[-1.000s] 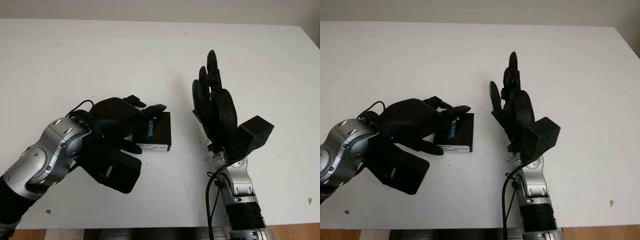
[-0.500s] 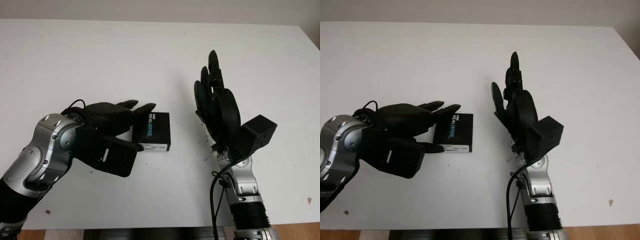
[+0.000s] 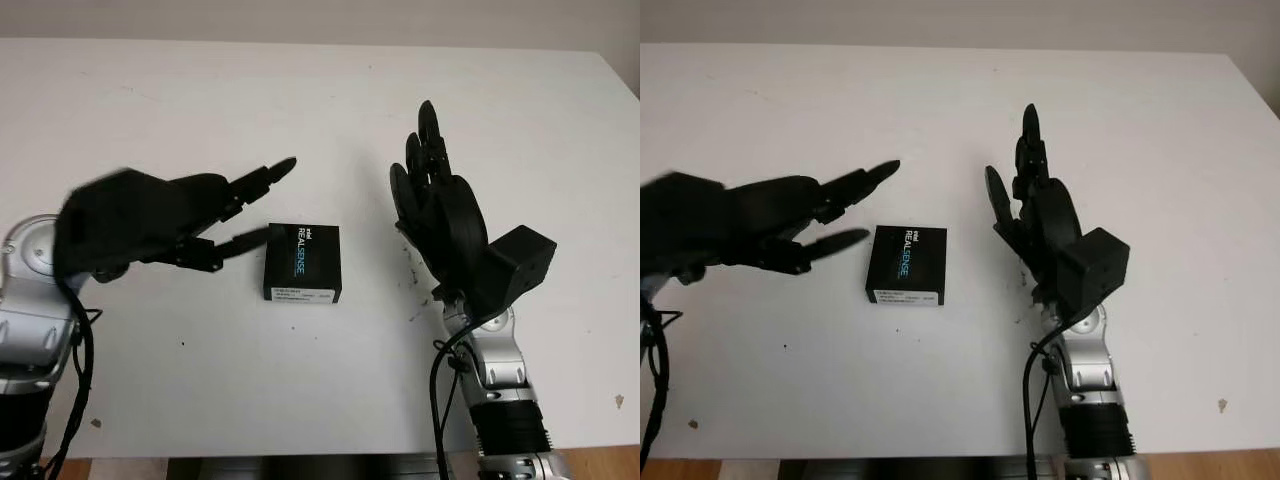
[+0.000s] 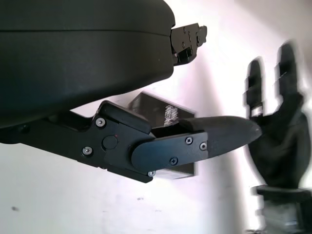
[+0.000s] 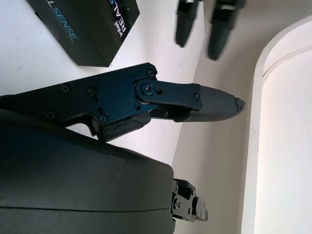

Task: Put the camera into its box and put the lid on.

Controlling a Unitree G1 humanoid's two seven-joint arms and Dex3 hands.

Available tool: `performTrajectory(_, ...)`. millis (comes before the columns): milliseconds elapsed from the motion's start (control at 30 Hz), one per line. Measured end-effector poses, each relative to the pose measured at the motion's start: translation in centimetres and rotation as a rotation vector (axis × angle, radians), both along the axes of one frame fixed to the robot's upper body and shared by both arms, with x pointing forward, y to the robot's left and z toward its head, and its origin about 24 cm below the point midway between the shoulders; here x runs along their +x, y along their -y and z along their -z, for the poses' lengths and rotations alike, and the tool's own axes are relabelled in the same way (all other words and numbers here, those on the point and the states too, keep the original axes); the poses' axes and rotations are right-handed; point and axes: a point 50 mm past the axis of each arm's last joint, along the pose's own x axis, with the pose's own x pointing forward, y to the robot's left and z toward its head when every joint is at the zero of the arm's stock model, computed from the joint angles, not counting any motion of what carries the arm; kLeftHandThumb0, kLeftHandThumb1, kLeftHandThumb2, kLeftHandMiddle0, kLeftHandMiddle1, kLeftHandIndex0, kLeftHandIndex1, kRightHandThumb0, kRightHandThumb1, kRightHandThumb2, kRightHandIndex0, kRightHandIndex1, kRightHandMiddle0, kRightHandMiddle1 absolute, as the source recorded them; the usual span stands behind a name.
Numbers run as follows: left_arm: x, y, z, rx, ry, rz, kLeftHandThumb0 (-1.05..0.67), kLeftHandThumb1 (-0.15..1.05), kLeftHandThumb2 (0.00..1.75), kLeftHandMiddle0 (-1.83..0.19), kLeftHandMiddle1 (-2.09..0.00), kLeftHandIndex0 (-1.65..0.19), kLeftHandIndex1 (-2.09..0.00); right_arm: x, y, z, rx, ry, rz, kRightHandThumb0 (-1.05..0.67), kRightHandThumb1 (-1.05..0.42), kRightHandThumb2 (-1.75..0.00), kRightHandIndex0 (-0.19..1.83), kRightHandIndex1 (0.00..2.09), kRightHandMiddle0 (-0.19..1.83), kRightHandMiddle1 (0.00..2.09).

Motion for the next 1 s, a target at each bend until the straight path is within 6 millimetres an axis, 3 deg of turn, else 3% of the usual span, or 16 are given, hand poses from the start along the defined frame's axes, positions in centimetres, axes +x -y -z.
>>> performTrajectory(167, 0.1, -1.4, 1.0, -0.292, 0.081, -0.182, -0.85, 1.05, 0.55, 0.19, 0.00, 0.19, 0.00, 0.2, 0.3, -0.1, -0.027, -0.006, 0.029, -0.78, -1.05, -0.56, -0.19, 0.00, -0.19, 0.00)
performTrajectory(500, 1.5, -3.2, 4.5, -0.590, 0.246, -0.443, -0.76, 1.05, 0.59, 0.19, 0.00, 0.19, 0.00, 0.9, 0.9, -1.1, -0.035, 0.016, 0.074, -0.81, -1.05, -0.58, -0.19, 0.00, -0.19, 0.00)
performTrajectory(1000, 2.3, -4.5, 8.2, -0.658, 0.232, -0.562, -0.75, 1.05, 0.62, 0.19, 0.00, 0.19, 0.00, 1.8, 1.1, -0.4, -0.036, -0.005, 0.089, -0.75, -1.05, -0.66, -0.19, 0.00, -0.19, 0.00)
